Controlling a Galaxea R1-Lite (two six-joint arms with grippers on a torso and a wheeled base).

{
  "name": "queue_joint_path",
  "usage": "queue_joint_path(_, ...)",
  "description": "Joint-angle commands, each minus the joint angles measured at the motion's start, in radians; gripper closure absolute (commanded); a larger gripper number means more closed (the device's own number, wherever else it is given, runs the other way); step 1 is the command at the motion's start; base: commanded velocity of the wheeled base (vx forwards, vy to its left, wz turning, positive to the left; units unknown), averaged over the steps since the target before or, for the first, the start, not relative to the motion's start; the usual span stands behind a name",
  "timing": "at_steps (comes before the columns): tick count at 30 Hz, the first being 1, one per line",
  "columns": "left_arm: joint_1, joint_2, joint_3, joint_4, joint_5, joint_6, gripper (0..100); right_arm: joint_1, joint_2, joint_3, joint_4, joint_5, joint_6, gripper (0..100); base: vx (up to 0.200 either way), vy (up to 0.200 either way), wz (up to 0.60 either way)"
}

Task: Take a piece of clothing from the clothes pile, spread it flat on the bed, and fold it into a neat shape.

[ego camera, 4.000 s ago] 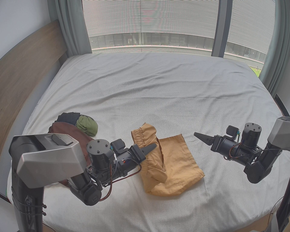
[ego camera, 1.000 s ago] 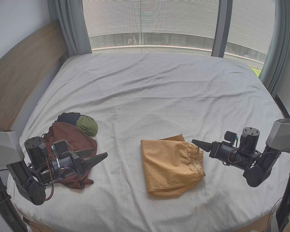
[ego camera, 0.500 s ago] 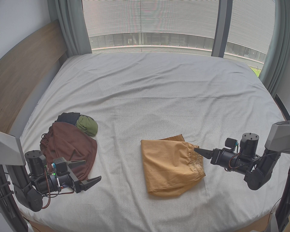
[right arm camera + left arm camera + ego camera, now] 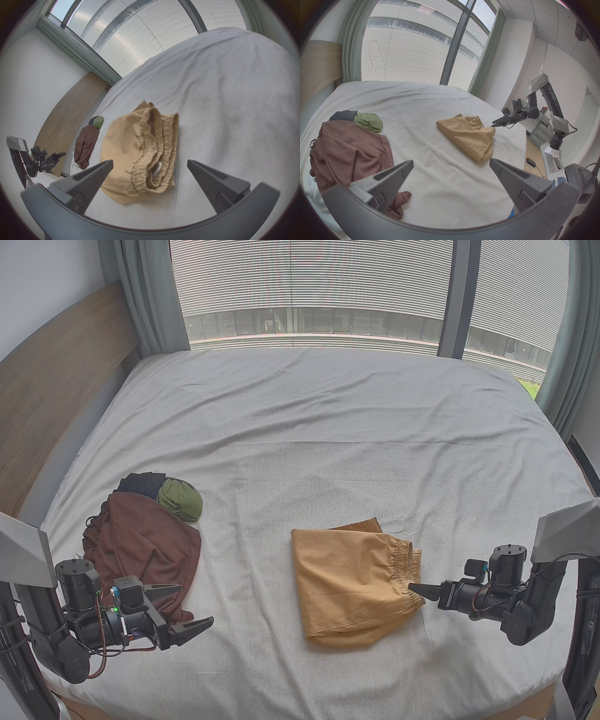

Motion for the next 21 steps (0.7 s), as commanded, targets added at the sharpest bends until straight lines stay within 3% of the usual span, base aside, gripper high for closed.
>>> queue_joint_path(1, -0.001, 0.008, 0.001, -0.001, -0.005, -0.002, 0, 0.005, 0.097, -0.004, -0.019, 0.001, 0.004, 0, 0.0, 0.0, 0.0)
queue_joint_path(8, -0.002, 0.008, 0.001, -0.001, -0.006, -0.002, 0, 0.034, 0.155, -0.036, -0.02, -0.002, 0.019, 0, 0.0, 0.0, 0.0)
queue_joint_path(16, -0.002, 0.009, 0.004, -0.001, -0.008, -0.002, 0, 0.089, 0.168, -0.09, -0.023, -0.003, 0.153, 0, 0.0, 0.0, 0.0)
queue_joint_path(21, -0.002, 0.008, 0.005, -0.001, -0.008, -0.001, 0, 0.097, 0.175, -0.113, -0.022, -0.005, 0.185, 0, 0.0, 0.0, 0.0)
